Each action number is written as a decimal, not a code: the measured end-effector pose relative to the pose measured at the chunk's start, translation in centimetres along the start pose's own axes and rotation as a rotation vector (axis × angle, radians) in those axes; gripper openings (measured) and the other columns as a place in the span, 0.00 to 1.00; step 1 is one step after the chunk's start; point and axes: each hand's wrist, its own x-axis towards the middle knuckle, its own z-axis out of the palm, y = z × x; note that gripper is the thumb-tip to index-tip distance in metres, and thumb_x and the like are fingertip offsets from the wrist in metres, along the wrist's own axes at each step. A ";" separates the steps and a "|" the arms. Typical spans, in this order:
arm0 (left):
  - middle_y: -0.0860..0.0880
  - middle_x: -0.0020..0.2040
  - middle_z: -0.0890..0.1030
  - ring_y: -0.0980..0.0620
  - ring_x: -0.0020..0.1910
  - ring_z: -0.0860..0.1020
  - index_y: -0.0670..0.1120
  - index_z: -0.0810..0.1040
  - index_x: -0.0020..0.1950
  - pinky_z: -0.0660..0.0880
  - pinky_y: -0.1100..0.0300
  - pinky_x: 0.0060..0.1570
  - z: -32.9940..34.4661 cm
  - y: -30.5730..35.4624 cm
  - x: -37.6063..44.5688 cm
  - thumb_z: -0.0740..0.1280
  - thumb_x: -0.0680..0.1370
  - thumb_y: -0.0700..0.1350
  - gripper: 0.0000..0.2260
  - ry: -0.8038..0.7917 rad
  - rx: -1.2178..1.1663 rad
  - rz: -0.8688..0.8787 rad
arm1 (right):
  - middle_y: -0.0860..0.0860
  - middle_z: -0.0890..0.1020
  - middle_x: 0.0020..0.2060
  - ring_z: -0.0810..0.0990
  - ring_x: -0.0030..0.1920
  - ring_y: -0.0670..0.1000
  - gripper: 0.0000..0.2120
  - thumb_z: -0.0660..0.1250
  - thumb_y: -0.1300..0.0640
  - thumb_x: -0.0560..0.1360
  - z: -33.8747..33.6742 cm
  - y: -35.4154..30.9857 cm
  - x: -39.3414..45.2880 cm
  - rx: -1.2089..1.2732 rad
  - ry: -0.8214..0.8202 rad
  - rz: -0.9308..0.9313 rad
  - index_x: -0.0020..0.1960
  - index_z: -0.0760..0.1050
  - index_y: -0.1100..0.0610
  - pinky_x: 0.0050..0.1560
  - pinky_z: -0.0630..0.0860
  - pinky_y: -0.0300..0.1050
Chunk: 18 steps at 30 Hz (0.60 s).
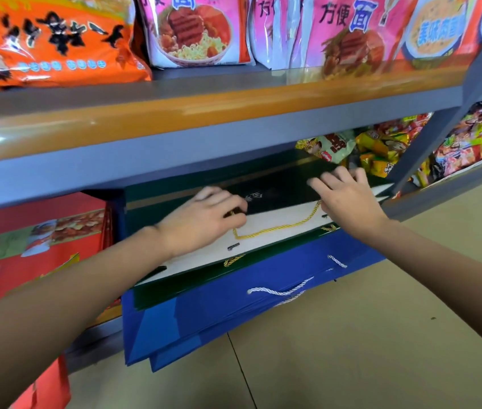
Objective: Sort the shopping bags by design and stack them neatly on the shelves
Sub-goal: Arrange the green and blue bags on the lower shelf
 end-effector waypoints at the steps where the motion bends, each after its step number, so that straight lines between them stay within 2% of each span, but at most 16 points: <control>1: 0.47 0.51 0.76 0.48 0.47 0.74 0.48 0.69 0.49 0.67 0.55 0.54 -0.1 0.6 -0.1 0.61 0.74 0.38 0.08 -0.008 -0.064 -0.047 | 0.55 0.80 0.37 0.77 0.40 0.59 0.15 0.78 0.64 0.61 0.1 0.8 -0.1 0.081 -0.032 -0.063 0.45 0.79 0.60 0.44 0.70 0.51; 3: 0.51 0.45 0.78 0.51 0.40 0.78 0.51 0.67 0.49 0.74 0.56 0.47 -0.4 1.7 -0.3 0.56 0.77 0.42 0.04 0.020 -0.315 -0.281 | 0.52 0.79 0.35 0.75 0.39 0.55 0.07 0.76 0.58 0.66 -0.2 2.0 -0.3 0.380 -0.213 -0.087 0.39 0.79 0.58 0.42 0.74 0.51; 4: 0.53 0.42 0.79 0.55 0.36 0.79 0.53 0.66 0.48 0.76 0.57 0.44 -0.5 2.0 -0.4 0.56 0.78 0.42 0.05 0.046 -0.457 -0.446 | 0.51 0.79 0.36 0.74 0.39 0.52 0.05 0.74 0.56 0.68 -0.7 2.4 -0.3 0.532 -0.337 -0.016 0.39 0.79 0.56 0.42 0.73 0.49; 6: 0.54 0.36 0.81 0.59 0.33 0.80 0.55 0.65 0.45 0.77 0.58 0.42 -0.3 1.6 -0.9 0.59 0.79 0.38 0.11 0.113 -0.626 -0.727 | 0.49 0.79 0.35 0.73 0.36 0.45 0.02 0.71 0.58 0.70 -1.9 2.5 -0.1 0.901 -0.514 0.228 0.39 0.80 0.54 0.38 0.71 0.39; 8: 0.53 0.35 0.81 0.58 0.31 0.80 0.56 0.66 0.44 0.77 0.61 0.43 -0.3 1.0 -1.3 0.59 0.78 0.36 0.14 0.136 -0.680 -0.864 | 0.50 0.79 0.34 0.72 0.33 0.42 0.02 0.69 0.61 0.72 -2.3 2.2 0.4 1.212 -0.495 0.483 0.42 0.80 0.57 0.31 0.68 0.32; 11: 0.53 0.35 0.81 0.57 0.31 0.81 0.55 0.69 0.45 0.77 0.60 0.44 0.0 1.0 -1.7 0.61 0.78 0.37 0.12 -0.020 -0.709 -0.860 | 0.49 0.81 0.33 0.73 0.33 0.45 0.03 0.67 0.62 0.74 -2.4 1.6 1.3 1.359 -0.429 0.657 0.42 0.79 0.58 0.32 0.69 0.35; 13: 0.54 0.39 0.81 0.55 0.38 0.81 0.51 0.75 0.48 0.77 0.55 0.48 0.3 1.6 -1.9 0.65 0.77 0.41 0.05 -0.180 -0.668 -0.744 | 0.47 0.81 0.31 0.72 0.31 0.44 0.04 0.67 0.63 0.74 -2.7 1.3 2.1 1.437 -0.428 0.696 0.41 0.79 0.58 0.33 0.68 0.36; 14: 0.54 0.43 0.81 0.55 0.44 0.80 0.50 0.76 0.51 0.75 0.54 0.52 0.4 2.0 -1.9 0.67 0.76 0.45 0.05 -0.265 -0.649 -0.677 | 0.47 0.81 0.30 0.71 0.30 0.44 0.04 0.67 0.63 0.74 -2.9 1.3 2.4 1.480 -0.412 0.720 0.41 0.79 0.58 0.34 0.67 0.37; 16: 0.53 0.57 0.75 0.53 0.57 0.72 0.51 0.72 0.61 0.69 0.52 0.61 1.0 2.8 -1.9 0.68 0.75 0.53 0.17 -0.500 -0.527 -0.576 | 0.47 0.81 0.30 0.71 0.28 0.43 0.03 0.67 0.63 0.74 -3.7 1.7 2.9 1.554 -0.329 0.757 0.42 0.79 0.58 0.35 0.67 0.38; 17: 0.53 0.61 0.70 0.52 0.61 0.68 0.52 0.68 0.66 0.65 0.52 0.63 1.3 2.9 -1.8 0.68 0.74 0.55 0.22 -0.608 -0.423 -0.553 | 0.47 0.81 0.30 0.72 0.28 0.43 0.04 0.67 0.64 0.73 -4.1 1.9 3.1 1.583 -0.282 0.759 0.42 0.79 0.58 0.35 0.68 0.38; 18: 0.52 0.63 0.68 0.51 0.62 0.66 0.52 0.65 0.68 0.64 0.51 0.64 1.6 2.8 -1.8 0.67 0.74 0.55 0.24 -0.650 -0.354 -0.550 | 0.48 0.81 0.30 0.72 0.28 0.43 0.04 0.67 0.65 0.73 -4.5 2.0 3.3 1.609 -0.246 0.753 0.42 0.79 0.58 0.34 0.68 0.37</control>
